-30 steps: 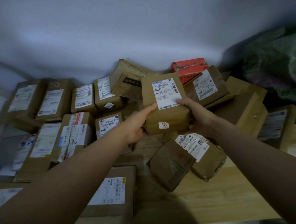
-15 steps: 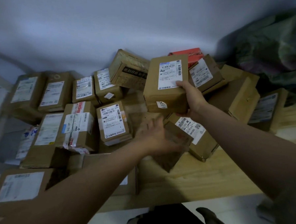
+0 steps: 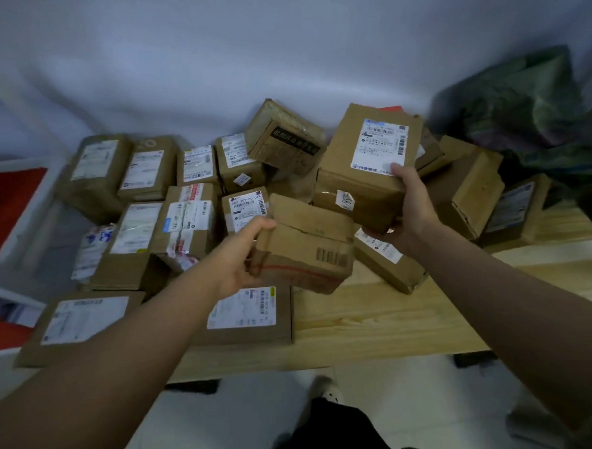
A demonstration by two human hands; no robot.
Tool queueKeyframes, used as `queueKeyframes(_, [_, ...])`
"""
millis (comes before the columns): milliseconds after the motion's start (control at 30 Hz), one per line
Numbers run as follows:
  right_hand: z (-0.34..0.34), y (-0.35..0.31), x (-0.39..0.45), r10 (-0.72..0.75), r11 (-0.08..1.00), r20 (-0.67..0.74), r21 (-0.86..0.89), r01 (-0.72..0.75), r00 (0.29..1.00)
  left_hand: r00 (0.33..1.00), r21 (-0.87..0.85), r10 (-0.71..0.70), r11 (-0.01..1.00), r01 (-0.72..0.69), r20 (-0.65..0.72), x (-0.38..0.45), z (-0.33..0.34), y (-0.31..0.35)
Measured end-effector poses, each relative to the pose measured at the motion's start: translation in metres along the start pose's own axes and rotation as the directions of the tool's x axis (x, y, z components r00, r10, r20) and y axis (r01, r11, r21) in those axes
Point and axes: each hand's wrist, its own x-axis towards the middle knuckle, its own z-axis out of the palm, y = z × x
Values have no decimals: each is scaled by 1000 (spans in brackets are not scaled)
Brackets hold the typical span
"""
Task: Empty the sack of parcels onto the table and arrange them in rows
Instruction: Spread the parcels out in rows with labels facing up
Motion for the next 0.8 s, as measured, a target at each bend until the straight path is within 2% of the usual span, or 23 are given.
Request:
queueKeyframes(67, [4, 8, -12, -12, 1000, 19, -9, 12, 1000, 999, -81, 48, 996, -48, -2, -10, -15, -9])
queueKeyframes(100, [5, 12, -16, -19, 1000, 19, -13, 20, 1000, 994, -46, 105, 993, -107, -36, -12, -18, -16])
queueKeyframes(167, [6, 16, -24, -29, 999, 6, -21, 29, 1000, 940, 190, 320, 937, -295, -121, -20, -20, -25])
queueKeyframes(200, [6, 17, -28, -31, 999, 0, -24, 31, 1000, 879, 352, 457, 852, -387, -139, -22, -21, -29])
queueKeyframes(267, [5, 19, -32, -32, 999, -7, -27, 32, 999, 740, 637, 672, 572, -517, -3, -26, -23, -34])
queueKeyframes(333, [5, 19, -33, -32, 999, -6, -39, 32, 999, 578, 797, 787, 199, -570, 216, -30, -25, -38])
queueKeyframes(400, [8, 18, -30, -24, 999, -6, -43, 24, 1000, 461, 874, 801, -150, -462, 381, -30, -26, -40])
queueKeyframes(467, [12, 17, -23, -9, 999, 5, -43, 9, 1000, 435, 884, 777, -334, -328, 455, -28, -29, -42])
queueKeyframes(567, [18, 10, -9, -3, 998, 45, -64, 6, 999, 429, 869, 756, -443, -220, 494, -22, -33, -41])
queueKeyframes(633, [20, 4, 5, 0, 995, 72, -97, 7, 997, 435, 859, 743, -468, -206, 509, -16, -31, -42])
queueKeyframes(733, [14, -10, 29, 1, 994, 56, -108, 5, 998, 490, 880, 732, -425, -214, 473, -5, -14, -46])
queueKeyframes(800, [7, -20, 46, -12, 993, 58, -113, 19, 998, 504, 885, 729, -408, -225, 464, 4, 6, -49])
